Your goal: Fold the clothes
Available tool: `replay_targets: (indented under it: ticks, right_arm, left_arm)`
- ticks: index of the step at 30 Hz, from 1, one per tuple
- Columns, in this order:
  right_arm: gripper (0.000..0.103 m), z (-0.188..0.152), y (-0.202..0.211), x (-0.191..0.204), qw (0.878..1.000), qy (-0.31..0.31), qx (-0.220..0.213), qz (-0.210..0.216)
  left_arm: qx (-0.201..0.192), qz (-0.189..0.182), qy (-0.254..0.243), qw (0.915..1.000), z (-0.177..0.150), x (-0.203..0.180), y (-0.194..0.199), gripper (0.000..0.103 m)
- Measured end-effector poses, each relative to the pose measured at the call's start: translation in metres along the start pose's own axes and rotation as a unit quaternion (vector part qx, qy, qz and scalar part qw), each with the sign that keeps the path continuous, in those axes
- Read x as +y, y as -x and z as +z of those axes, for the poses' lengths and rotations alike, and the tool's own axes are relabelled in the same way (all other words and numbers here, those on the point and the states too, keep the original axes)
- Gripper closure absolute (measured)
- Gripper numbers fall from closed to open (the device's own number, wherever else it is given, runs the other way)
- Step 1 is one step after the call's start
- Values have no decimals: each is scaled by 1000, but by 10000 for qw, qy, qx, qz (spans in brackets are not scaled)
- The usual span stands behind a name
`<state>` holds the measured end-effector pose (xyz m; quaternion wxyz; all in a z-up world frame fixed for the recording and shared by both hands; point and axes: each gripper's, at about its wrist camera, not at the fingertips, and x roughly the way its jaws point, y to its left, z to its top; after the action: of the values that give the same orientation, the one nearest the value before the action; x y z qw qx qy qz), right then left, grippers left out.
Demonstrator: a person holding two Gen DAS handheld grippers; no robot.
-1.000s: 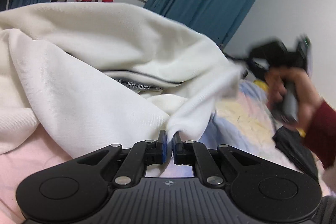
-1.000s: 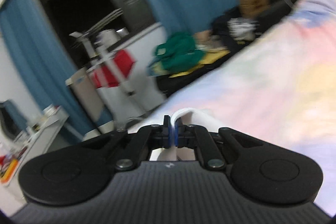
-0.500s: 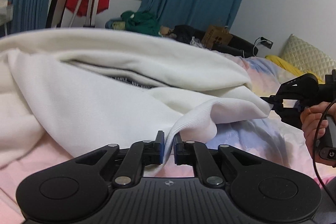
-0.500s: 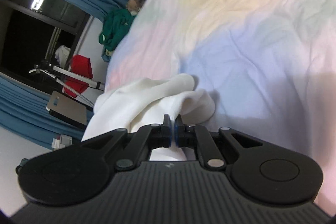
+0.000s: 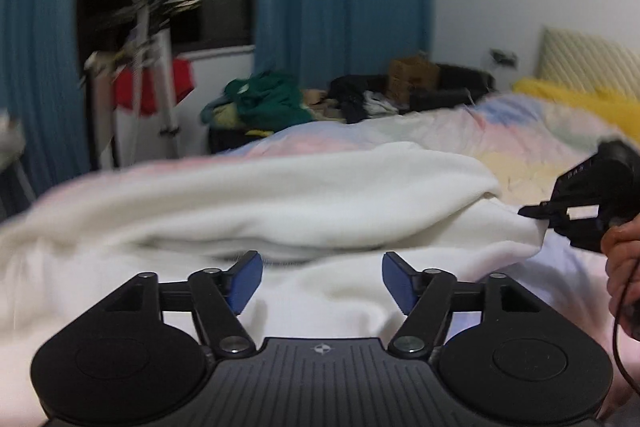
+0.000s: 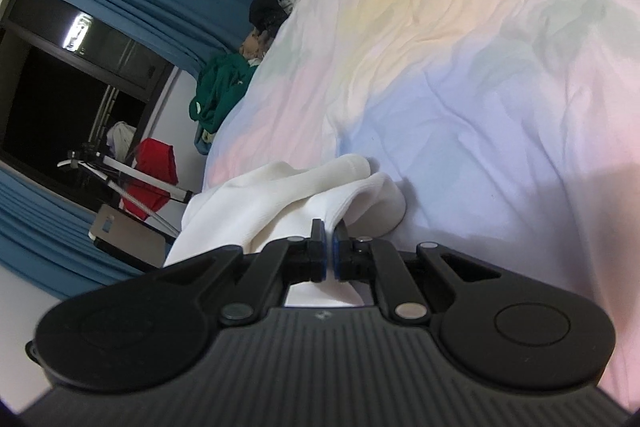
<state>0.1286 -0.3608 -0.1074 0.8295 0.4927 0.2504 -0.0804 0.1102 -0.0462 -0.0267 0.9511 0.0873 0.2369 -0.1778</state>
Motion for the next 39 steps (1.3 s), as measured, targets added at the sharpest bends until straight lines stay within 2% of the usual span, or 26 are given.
replay_targets:
  ticks: [3,6,7,10,13,15,17,19,20,21,22,25,26,28,31,33,36,39]
  right_arm:
    - [97,-1,0,-1,9999,124,-70,38]
    - [97,-1,-3,-4,9999,87,-81,102]
    - [97,0,-5,-4,9999,67,-91,115]
    - [97,4,-10,-5,9998,25,-158,128]
    - [97,6,-14,-9,9998,-43,-168,137]
    - [97,6,-17,-13,9997,-120,-144,150]
    - [97,6,-18,-15,9996,-169,-141,182]
    - [97,6,-20,-14,9996,-156,-152,204]
    - [97,6,-20,-14,9995,-144,-153,216]
    - [97,6,-19,-13,9995,-128,-153,227]
    - [97,6,-19,-12,9996,-105,-152,236]
    - [97,5,-14,-11,9996,-51,-146,245]
    - [97,4,-13,-11,9996,-46,-152,231]
    - [97,3,-10,-10,9996,-23,-175,200]
    - [97,1,-9,-6,9994,124,-286,154]
    - [97,0,-9,-2,9989,279,-370,107]
    - [97,0,-12,-1,9984,369,-429,52]
    - [97,-1,-15,1,9974,493,-534,-7]
  left_arm:
    - [42,-179,-806,9966,29,-26,-32,21]
    - [245,-325,-1502,9878,50,-54,-73,21]
    - [341,-387,-1703,9840,55,-64,-88,21]
    - [561,-509,-2546,9641,57,-99,-128,21]
    - [703,-155,-3326,9403,47,-125,-164,21]
    - [836,141,-3630,9279,44,-133,-187,27]
    - [933,354,-3707,9234,44,-137,-203,38]
    - [1027,428,-3619,9256,49,-135,-212,61]
    - [1089,430,-3558,9272,53,-133,-214,81]
    - [1150,431,-3497,9288,56,-130,-217,88]
    - [1163,439,-3486,9290,62,-127,-217,90]
    - [1059,567,-3127,9422,104,-106,-211,91]
    - [985,673,-2890,9499,121,-95,-210,91]
    - [831,1020,-2443,9607,155,-72,-214,92]
    - [618,1562,-1664,9716,206,-33,-228,92]
    - [481,1925,-1104,9739,240,-7,-239,92]
    - [425,2389,-482,9689,264,29,-271,91]
    - [616,2501,-114,9662,251,58,-306,90]
